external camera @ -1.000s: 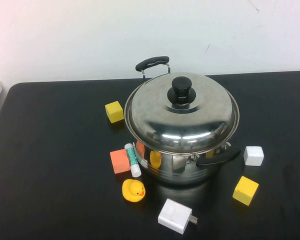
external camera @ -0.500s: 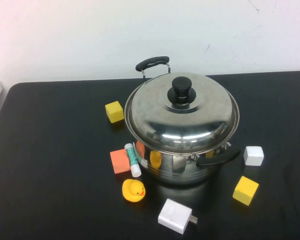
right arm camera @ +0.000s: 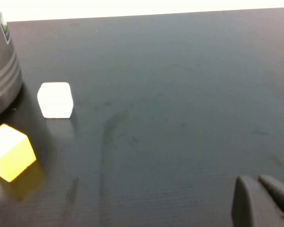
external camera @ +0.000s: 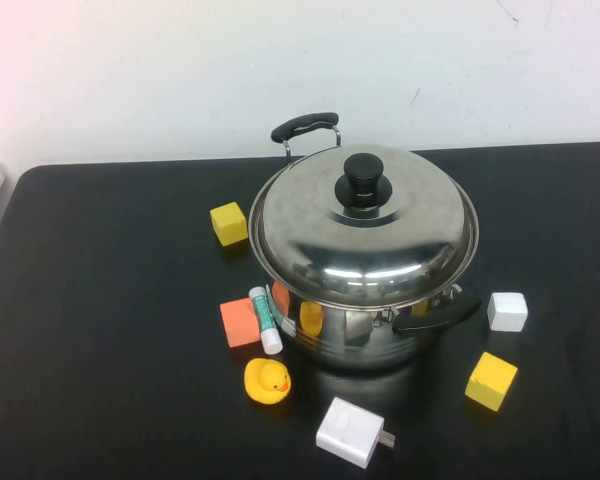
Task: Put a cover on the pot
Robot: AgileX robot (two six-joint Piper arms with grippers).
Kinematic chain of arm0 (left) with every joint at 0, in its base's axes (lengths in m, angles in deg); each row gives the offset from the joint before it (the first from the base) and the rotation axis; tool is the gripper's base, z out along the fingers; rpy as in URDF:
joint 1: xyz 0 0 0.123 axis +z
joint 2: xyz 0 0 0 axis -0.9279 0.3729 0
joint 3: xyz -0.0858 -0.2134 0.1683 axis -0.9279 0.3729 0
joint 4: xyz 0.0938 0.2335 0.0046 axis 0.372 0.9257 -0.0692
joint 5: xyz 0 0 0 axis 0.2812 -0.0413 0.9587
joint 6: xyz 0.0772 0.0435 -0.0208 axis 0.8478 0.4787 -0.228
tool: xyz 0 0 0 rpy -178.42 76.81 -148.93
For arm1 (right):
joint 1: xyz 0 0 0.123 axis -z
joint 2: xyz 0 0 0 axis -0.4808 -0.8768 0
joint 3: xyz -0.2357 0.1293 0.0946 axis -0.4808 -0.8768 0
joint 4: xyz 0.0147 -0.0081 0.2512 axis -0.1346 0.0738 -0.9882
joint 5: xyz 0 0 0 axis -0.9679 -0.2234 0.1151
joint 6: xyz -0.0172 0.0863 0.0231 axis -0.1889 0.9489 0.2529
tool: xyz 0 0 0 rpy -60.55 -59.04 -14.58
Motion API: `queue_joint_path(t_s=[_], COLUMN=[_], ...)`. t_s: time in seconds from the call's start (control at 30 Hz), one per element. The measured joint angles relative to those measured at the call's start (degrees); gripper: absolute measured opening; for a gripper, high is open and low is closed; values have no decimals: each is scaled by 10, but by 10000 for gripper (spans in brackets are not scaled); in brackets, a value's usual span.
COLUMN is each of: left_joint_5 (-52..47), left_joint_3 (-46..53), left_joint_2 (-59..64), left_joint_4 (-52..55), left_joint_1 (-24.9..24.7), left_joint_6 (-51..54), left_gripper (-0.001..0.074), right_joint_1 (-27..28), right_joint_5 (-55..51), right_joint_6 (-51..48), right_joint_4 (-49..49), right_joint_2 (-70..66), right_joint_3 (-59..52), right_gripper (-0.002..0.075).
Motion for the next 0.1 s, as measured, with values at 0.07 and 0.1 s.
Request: queue_joint_path(t_s=[0.07,0.1], left_joint_5=[0,0], left_joint_3=[0,0], left_joint_2=[0,0], left_joint_4=[0,0], left_joint_1=[0,0], left_joint_6=[0,0], left_gripper=[-1,-1], right_joint_1=[0,0], right_joint_5=[0,0], right_joint_6=[0,0], right_joint_4=[0,0], right_joint_2=[0,0], right_joint_3=[0,0], right_gripper=[-2,-2])
